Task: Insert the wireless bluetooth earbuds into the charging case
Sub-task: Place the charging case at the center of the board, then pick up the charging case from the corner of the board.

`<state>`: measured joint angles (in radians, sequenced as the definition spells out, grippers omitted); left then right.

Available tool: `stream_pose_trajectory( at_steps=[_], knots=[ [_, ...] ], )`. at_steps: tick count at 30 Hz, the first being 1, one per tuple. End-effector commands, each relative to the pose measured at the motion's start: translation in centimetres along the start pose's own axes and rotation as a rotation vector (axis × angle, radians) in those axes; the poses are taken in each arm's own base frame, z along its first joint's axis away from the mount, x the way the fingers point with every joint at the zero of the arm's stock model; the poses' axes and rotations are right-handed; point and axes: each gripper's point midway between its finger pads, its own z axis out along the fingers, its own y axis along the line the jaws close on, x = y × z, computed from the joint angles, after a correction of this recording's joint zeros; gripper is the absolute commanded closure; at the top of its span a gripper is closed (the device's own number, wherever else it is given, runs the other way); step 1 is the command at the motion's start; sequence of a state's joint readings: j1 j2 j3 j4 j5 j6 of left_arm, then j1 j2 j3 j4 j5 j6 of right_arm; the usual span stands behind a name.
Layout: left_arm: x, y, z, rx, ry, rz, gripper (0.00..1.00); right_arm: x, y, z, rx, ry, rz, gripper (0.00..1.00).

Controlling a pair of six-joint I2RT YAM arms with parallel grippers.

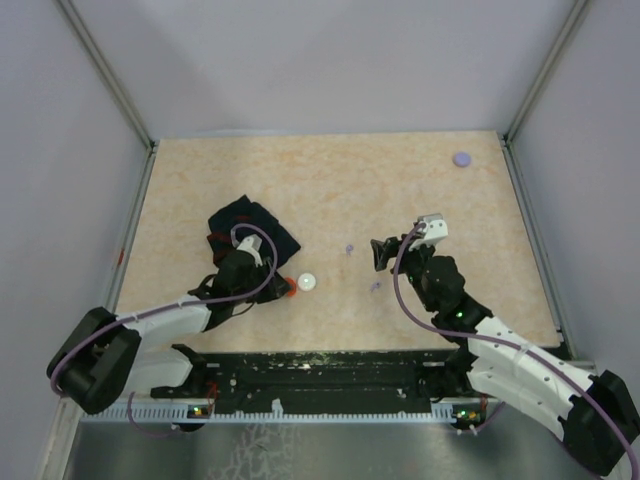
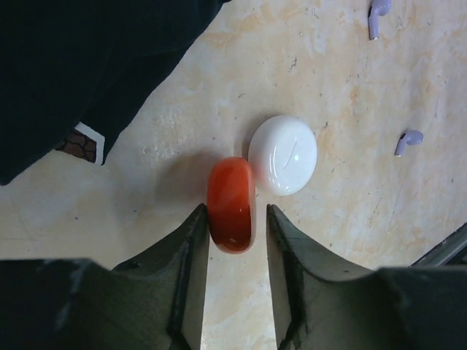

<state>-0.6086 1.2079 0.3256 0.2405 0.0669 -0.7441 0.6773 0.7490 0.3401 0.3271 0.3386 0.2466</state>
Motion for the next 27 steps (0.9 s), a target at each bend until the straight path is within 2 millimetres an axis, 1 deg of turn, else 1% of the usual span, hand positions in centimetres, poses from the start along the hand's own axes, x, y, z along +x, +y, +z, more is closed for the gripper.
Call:
stream_pose_trajectory(
  at_steps=[1,5,9,12,15,16,17,19,20,24,27],
  knots=[
    [-1.2,-0.6,0.1,-0.003,-0.022,-0.008,0.56,-1.9,-0.1,0.1,0.01,-0.069,0.03,0.22],
    [-1.5,0.0,-0.5,-0.054,-0.028,-0.031,0.46,-1.8,-0.2,0.2,0.016,-0.065,0.03,0.22],
    [-2.5,0.3,-1.5,-0.128,-0.029,-0.021,0.36,-1.7,-0.3,0.3,0.031,-0.052,0.027,0.22],
    [-3.4,0.1,-2.6,-0.177,-0.01,0.032,0.23,-1.6,-0.5,0.5,0.048,-0.039,0.021,0.21],
    [-4.4,-0.2,-4.1,-0.22,-0.001,0.083,0.13,-1.6,-0.8,0.9,0.073,-0.033,0.015,0.2],
    [-4.8,-0.3,-4.7,-0.23,-0.004,0.1,0.09,-1.6,-0.8,1.1,0.08,-0.025,0.012,0.2],
    [-5.3,-0.5,-5.2,-0.232,-0.012,0.125,0.08,-1.5,-0.9,1.2,0.088,-0.015,0.006,0.19],
    [-6.4,-0.8,-6.3,-0.238,-0.04,0.171,0.01,-1.2,-1.3,1.6,0.119,0.015,-0.012,0.18],
    [-7.0,-1.0,-6.8,-0.238,-0.054,0.207,0.0,-1.3,-1.4,1.7,0.133,0.025,-0.02,0.17],
    [-11.1,-1.9,-9.5,-0.287,-0.144,0.386,0.0,-1.1,-2.4,2.8,0.194,0.085,-0.046,0.11],
    [-13.6,-2.6,-10.7,-0.316,-0.187,0.507,0.0,-1.2,-3.9,3.8,0.267,0.137,-0.049,0.06]
  ],
)
